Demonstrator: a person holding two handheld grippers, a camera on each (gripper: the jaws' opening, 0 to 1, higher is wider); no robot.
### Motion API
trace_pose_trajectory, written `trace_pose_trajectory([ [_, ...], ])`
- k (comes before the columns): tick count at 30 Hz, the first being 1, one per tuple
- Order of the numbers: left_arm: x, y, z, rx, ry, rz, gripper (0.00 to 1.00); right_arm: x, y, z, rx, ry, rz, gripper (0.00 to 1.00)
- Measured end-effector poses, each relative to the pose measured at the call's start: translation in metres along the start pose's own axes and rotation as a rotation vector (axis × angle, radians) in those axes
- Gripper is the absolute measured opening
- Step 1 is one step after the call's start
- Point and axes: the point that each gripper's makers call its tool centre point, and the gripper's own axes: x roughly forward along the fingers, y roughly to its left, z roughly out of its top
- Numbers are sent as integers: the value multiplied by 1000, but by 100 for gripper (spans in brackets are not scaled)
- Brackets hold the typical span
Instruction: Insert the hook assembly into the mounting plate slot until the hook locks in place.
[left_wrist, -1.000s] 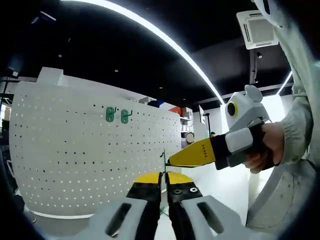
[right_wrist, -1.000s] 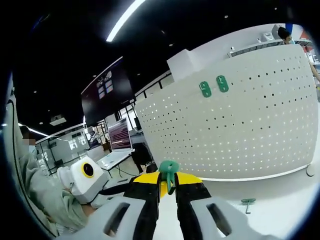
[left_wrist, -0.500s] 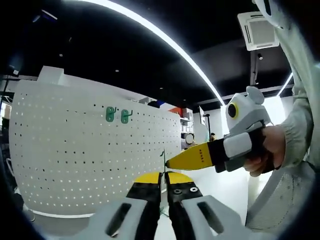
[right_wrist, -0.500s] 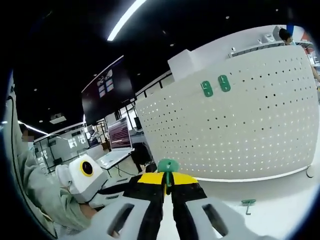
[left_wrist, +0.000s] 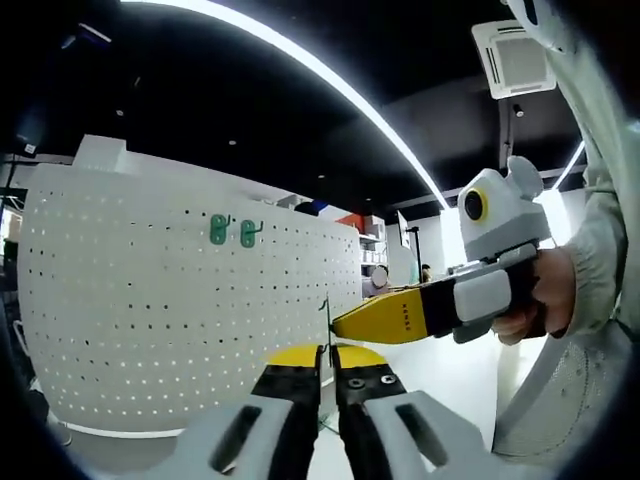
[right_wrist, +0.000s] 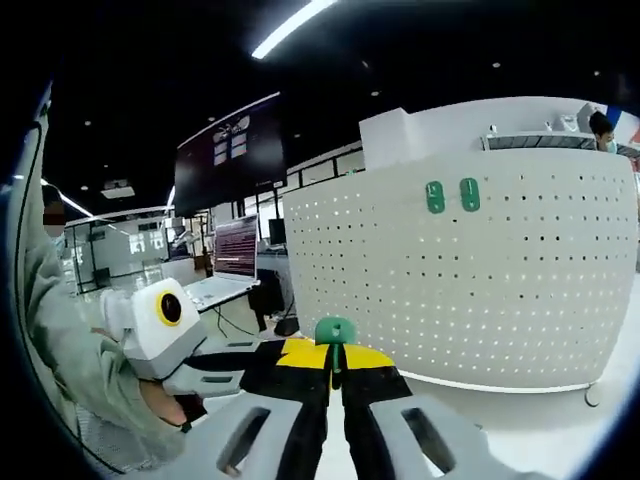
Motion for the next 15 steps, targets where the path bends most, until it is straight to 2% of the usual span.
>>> trace_pose_trajectory([
  [6,0,-1,-2,8,10,0,6,-1,-2,3,5,-13,-10,0],
  [9,1,-3,-6,13,23,-3,10,-2,-6,9,2,-26,-19,0],
  [12,2,-3,-11,24,50,4,20,-3,-11,12,-6,-33,-34,0],
  [15,3,-4,-14,22,57,-1,32,-4,-18,14,-62,-30,-53,0],
])
